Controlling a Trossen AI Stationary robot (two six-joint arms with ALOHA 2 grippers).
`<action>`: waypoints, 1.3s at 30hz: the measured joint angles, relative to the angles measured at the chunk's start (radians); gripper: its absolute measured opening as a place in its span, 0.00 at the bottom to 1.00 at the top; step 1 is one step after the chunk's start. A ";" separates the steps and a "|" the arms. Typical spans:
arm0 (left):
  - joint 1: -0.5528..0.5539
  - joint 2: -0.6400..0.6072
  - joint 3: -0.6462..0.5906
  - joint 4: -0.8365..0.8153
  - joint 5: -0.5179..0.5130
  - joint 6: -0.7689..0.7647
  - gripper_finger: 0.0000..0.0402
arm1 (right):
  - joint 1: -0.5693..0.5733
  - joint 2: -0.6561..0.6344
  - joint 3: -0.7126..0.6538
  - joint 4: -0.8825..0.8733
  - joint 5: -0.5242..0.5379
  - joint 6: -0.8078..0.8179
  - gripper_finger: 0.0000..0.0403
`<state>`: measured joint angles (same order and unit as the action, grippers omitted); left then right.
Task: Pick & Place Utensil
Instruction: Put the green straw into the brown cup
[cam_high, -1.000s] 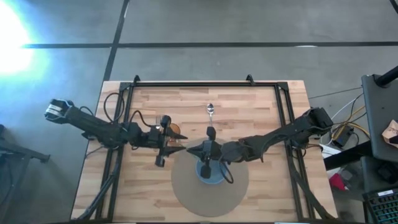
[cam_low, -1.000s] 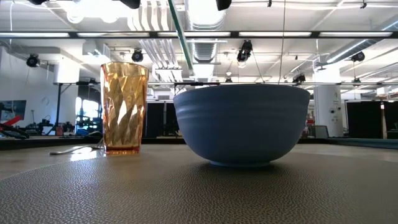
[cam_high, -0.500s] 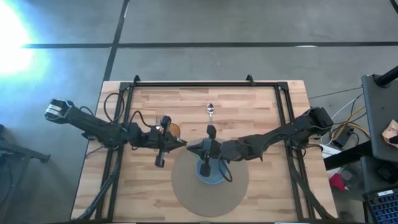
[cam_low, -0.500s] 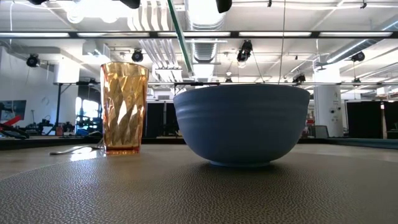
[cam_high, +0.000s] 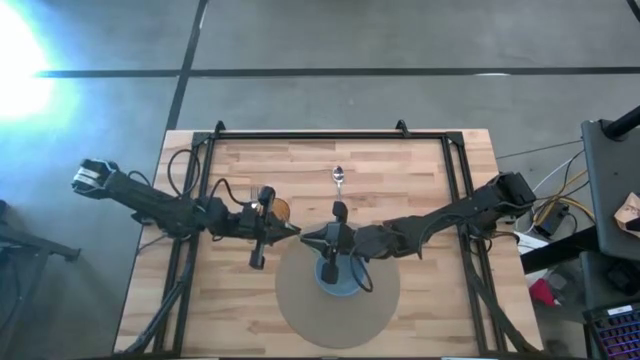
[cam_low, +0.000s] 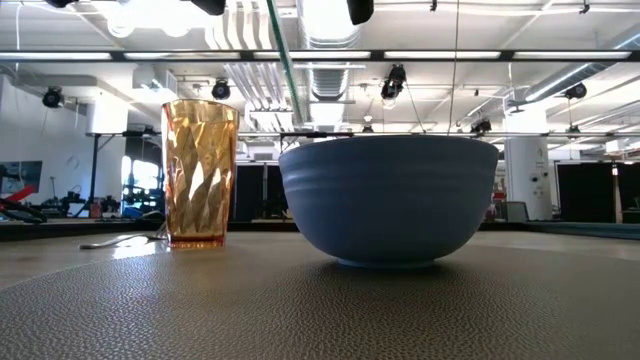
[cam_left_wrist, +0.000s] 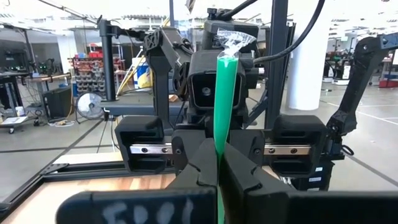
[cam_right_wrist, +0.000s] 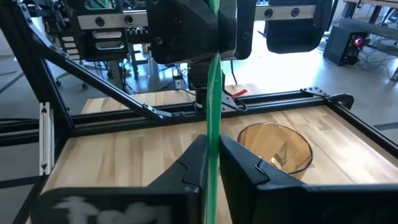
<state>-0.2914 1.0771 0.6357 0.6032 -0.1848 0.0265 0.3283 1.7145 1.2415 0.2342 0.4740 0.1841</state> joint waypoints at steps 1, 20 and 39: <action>0.000 0.000 0.000 -0.002 0.000 0.000 0.00 | 0.000 0.000 0.000 0.000 0.000 0.000 0.12; 0.048 -0.233 0.066 -0.207 -0.027 0.078 0.00 | 0.001 -0.154 0.048 -0.428 -0.003 0.023 0.35; 0.049 -0.345 0.354 -0.773 -0.226 0.075 0.00 | 0.001 -0.159 0.047 -0.628 -0.002 0.073 0.28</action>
<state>-0.2420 0.7322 0.9901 -0.1700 -0.4106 0.1014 0.3289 1.5551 1.2884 -0.3943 0.4721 0.2572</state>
